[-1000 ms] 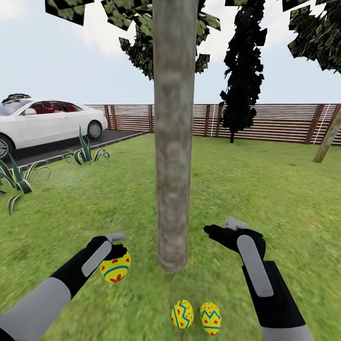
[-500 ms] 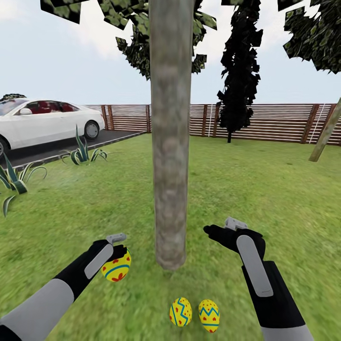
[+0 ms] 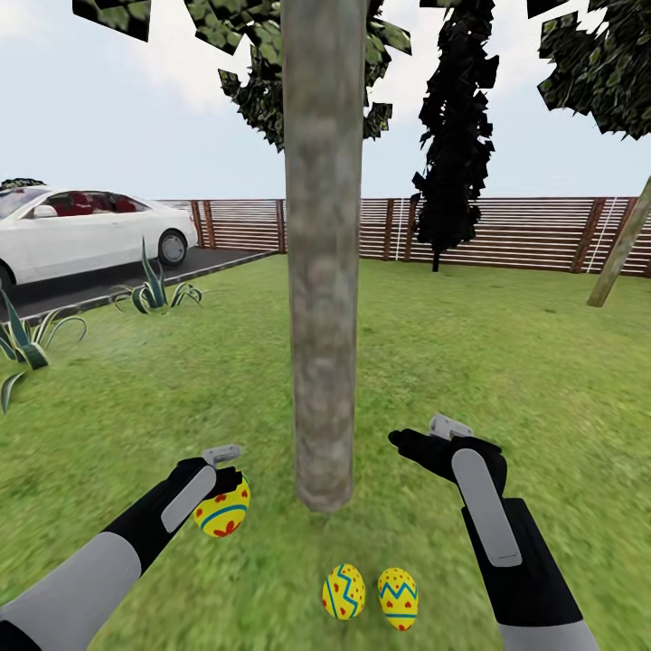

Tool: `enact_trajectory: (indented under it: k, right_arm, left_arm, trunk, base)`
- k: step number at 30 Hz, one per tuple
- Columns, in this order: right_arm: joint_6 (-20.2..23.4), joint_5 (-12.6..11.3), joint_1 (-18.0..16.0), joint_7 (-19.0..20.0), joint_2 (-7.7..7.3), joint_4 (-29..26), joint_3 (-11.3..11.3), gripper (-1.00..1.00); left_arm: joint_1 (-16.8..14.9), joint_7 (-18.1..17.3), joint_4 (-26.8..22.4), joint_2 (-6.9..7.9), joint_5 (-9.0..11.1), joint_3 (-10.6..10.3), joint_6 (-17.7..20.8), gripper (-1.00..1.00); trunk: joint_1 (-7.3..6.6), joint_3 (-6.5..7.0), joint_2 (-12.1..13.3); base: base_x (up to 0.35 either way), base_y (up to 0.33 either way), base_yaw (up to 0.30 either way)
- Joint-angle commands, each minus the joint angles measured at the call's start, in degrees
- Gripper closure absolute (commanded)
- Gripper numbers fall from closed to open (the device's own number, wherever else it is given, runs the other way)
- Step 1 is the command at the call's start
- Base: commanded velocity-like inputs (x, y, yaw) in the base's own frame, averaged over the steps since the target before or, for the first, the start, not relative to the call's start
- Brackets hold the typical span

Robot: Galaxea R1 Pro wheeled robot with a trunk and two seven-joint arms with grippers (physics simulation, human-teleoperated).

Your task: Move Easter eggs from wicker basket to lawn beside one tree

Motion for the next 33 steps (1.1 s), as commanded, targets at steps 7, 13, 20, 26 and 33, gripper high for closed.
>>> enact_trajectory:
  k: [7,13,20,26,33]
  right_arm:
    - [0.1,-0.5,-0.1,-0.6,0.01,-0.1,0.1,-1.0]
    - [0.1,-0.5,-0.1,-0.6,-0.06,-0.1,0.0,-1.0]
    - [0.1,-0.4,-0.1,-0.6,-0.8,-0.1,-0.4,-1.0]
    - [0.1,-0.4,-0.1,-0.6,-0.95,-0.1,-0.5,-1.0]
    - [0.1,-0.4,0.0,-0.6,-0.89,-0.1,-0.5,-1.0]
  left_arm:
    - [-0.1,0.6,-0.1,0.08,0.7,-0.3,0.7,1.0]
    - [-0.1,0.4,-0.1,0.08,0.8,-0.2,1.0,1.0]
    - [-0.1,0.3,4.5,-0.96,1.1,-0.2,1.0,1.0]
    - [-0.1,0.3,5.0,-2.11,1.2,-0.2,1.1,1.0]
    - [-0.1,0.3,5.1,-3.56,1.1,-0.2,1.1,1.0]
  trunk:
    - [0.66,-0.6,-1.2]
    - [1.09,-0.96,-2.0]
    - [2.63,-2.22,-4.8]
    - [3.95,-3.3,-7.3]
    - [5.49,-4.55,-10.1]
  base:
    - [0.0,0.0,0.0]
    - [0.0,0.0,0.0]
    - [0.0,0.0,0.0]
    - [0.0,0.0,0.0]
    - [0.0,0.0,0.0]
